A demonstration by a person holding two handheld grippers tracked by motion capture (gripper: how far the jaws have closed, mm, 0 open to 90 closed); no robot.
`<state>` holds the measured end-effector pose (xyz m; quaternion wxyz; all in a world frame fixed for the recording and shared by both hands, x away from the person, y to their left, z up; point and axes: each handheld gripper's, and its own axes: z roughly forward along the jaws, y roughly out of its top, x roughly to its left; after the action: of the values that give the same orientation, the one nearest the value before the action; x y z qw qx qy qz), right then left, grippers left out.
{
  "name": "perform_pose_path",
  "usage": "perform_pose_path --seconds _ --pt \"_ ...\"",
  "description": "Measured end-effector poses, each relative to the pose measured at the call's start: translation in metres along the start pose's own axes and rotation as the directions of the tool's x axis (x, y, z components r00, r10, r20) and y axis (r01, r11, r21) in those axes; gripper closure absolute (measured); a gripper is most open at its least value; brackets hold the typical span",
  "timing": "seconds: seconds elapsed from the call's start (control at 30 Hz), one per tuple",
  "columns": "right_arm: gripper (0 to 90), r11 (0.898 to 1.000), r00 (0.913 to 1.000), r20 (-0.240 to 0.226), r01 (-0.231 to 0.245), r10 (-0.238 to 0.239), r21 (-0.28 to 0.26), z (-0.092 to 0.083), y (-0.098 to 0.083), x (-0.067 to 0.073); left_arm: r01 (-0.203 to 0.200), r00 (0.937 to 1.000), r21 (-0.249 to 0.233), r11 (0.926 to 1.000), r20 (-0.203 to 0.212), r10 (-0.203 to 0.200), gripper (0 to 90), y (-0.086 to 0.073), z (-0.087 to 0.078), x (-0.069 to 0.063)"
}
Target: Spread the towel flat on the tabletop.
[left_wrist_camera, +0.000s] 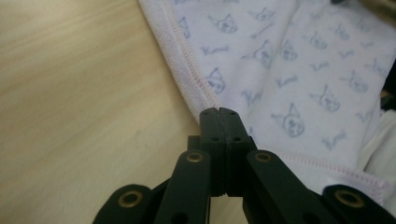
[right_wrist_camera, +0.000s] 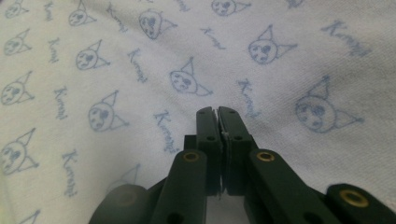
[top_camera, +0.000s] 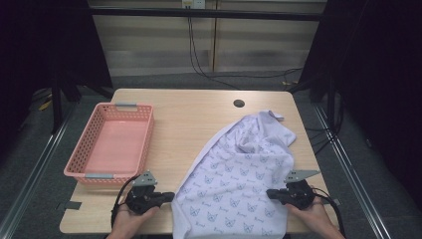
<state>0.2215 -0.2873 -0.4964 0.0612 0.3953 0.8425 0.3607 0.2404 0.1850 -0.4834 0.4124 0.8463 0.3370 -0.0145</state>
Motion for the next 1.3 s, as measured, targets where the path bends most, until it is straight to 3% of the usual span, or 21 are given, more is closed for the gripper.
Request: perform_pose_path --seconds 0.07,0.23,0.27,0.33,0.43,0.5,0.53,0.6,0.63,0.67,0.7,0.73,0.83,0.9,0.97,1.03,1.1,1.13,1.2,1.3 --pt "89.4 0.999 0.9993 -0.031 0.022 -0.021 0.025 -0.002 -0.001 0.004 0.004 0.9994 -0.001 1.0 0.036 -0.004 89.8 -0.003 -0.008 -0.001" --pt "89.9 0.996 0.9951 -0.093 0.043 -0.036 0.078 -0.007 -0.003 0.012 0.01 0.9998 -0.045 0.9989 -0.016 -0.011 90.0 -0.003 -0.026 0.005" --pt "89.9 0.995 0.994 -0.097 0.057 -0.049 0.078 -0.007 -0.004 0.014 0.024 0.9997 -0.059 0.998 -0.006 -0.024 88.5 -0.001 -0.025 0.005" --pt "89.9 0.993 0.9919 -0.111 0.072 -0.061 0.096 -0.01 -0.005 0.017 0.028 0.9995 -0.066 0.9974 0.015 -0.027 75.8 0.006 -0.013 0.002" --pt "89.8 0.991 0.9907 -0.116 0.083 -0.071 0.103 -0.01 -0.005 0.019 -0.055 0.9985 -0.029 0.9981 0.001 0.055 66.2 0.02 0.014 -0.008" --pt "89.4 0.992 0.9911 -0.117 0.074 -0.062 0.102 -0.011 -0.006 0.019 -0.077 0.997 -0.017 0.9969 0.009 0.077 54.3 0.03 0.03 -0.01" --pt "88.5 0.993 0.9917 -0.114 0.07 -0.059 0.093 -0.011 -0.007 0.018 -0.111 0.993 0.018 0.9937 -0.039 0.111 54.6 0.036 0.038 -0.011" --pt "83.2 0.996 0.9933 -0.102 0.062 -0.055 0.063 -0.012 -0.006 0.016 -0.133 0.9881 0.059 0.9893 -0.07 0.137 50.1 0.04 0.051 -0.009" --pt "78.0 0.998 0.9941 -0.095 0.055 -0.052 0.029 -0.014 -0.006 0.014 -0.144 0.9822 0.066 0.9874 -0.112 0.151 56.8 0.04 0.054 -0.007" --pt "77.3 0.999 0.9951 -0.09 0.042 -0.041 0.007 -0.014 -0.005 0.013 -0.135 0.9802 0.083 0.9873 -0.134 0.145 69.0 0.04 0.056 -0.006" --pt "76.6 0.999 0.9959 -0.08 0.041 -0.041 -0.009 -0.016 -0.005 0.012 -0.123 0.9823 0.093 0.988 -0.13 0.135 77.4 0.04 0.056 -0.005" --pt "73.7 0.999 0.997 -0.063 0.044 -0.045 -0.021 -0.017 -0.004 0.011 -0.132 0.9785 0.092 0.9869 -0.147 0.145 86.4 0.04 0.052 -0.005" --pt "72.9 0.999 0.9985 -0.037 0.038 -0.039 -0.035 -0.017 -0.002 0.009 -0.094 0.9883 0.039 0.9948 -0.117 0.098 88.2 0.037 0.038 0.002" --pt "72.5 0.999 0.9993 -0.02 0.031 -0.031 -0.04 -0.015 -0.001 0.006 -0.036 0.9976 -0.003 0.9993 -0.059 0.036 88.1 0.031 0.03 0.01" --pt "72.1 0.999 0.9997 0.002 0.023 -0.023 -0.048 -0.013 0.002 0.003 -0.029 0.9982 -0.006 0.9996 -0.053 0.028 88.1 0.027 0.024 0.014" --pt "69.9 0.997 0.9996 0.025 0.016 -0.014 -0.069 -0.011 0.008 -0.003 -0.031 0.9963 0.012 0.9994 -0.08 0.032 88.3 0.022 0.016 0.014" --pt "68.1 0.996 0.9993 0.038 0.005 -0.001 -0.089 -0.009 0.012 -0.009 -0.001 0.9987 0.019 0.9998 -0.05 0.002 88.2 0.015 0.01 0.018" --pt "65.3 0.996 0.9991 0.041 -0.006 0.009 -0.087 -0.007 0.013 -0.011 0.011 0.9999 0.034 0.9994 -0.013 -0.01 88.2 0.009 0.007 0.021" --pt "63.0 0.997 0.9979 0.061 -0.016 0.021 -0.074 -0.002 0.015 -0.016 -0.009 0.9997 0.064 0.9979 0.025 0.007 87.9 0.003 0.004 0.019" --pt "61.6 0.999 0.9973 0.073 -0.007 0.009 -0.032 0.007 0.016 -0.016 -0.019 0.9987 0.095 0.9953 0.049 0.014 87.9 -0.005 0.0 0.013"
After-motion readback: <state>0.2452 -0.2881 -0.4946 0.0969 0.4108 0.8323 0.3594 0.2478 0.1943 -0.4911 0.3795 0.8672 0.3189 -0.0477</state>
